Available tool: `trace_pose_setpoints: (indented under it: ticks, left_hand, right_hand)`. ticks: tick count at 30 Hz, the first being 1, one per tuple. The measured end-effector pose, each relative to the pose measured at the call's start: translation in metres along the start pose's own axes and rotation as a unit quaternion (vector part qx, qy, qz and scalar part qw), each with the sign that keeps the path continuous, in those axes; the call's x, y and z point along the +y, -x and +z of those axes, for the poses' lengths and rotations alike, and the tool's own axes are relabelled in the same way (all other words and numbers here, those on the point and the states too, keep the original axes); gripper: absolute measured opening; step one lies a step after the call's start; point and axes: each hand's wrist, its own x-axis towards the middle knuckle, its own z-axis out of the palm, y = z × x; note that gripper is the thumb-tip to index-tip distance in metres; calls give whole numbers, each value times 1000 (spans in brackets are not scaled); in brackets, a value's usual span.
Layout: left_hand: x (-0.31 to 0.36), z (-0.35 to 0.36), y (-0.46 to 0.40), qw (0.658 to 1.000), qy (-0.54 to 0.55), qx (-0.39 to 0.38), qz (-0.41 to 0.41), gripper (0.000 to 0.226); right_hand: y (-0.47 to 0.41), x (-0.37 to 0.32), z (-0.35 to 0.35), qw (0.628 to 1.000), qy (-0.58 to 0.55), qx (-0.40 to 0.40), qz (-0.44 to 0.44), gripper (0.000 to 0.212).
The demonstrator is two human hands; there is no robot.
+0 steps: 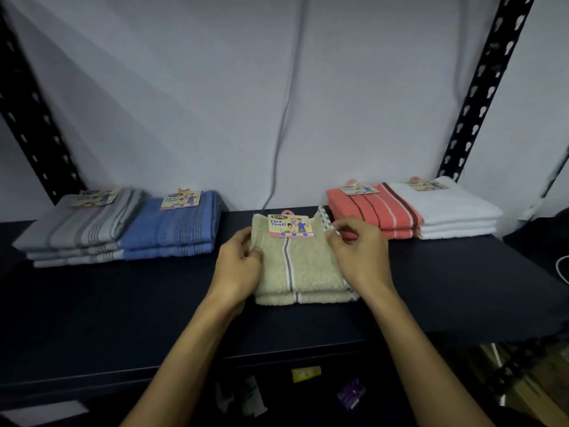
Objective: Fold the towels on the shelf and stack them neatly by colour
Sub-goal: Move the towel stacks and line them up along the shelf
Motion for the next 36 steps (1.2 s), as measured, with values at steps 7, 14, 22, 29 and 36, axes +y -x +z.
trace_pose_setpoints:
  ticks: [7, 14, 22, 29, 36]
  left_hand:
    - [15, -1, -3, 991, -121, -9, 48, 60]
    - [10, 27, -20, 930, -320, -158, 94, 54]
    - [1, 9, -18, 960, -232, -156, 17, 75]
    - [4, 11, -13, 989, -100, -108, -29, 78]
    - [10, 5, -12, 979, -169, -112, -10, 79]
  right_hand:
    - [-1, -15, -5, 985, 168, -28, 4, 25]
    - [-12, 6, 24, 934, 260, -245, -25, 47]
    - [-2, 13, 8, 977, 74, -187, 70, 58]
    - [11, 9, 11, 984, -83, -135, 83, 33]
    - [1, 4, 13, 984, -82, -124, 98, 27]
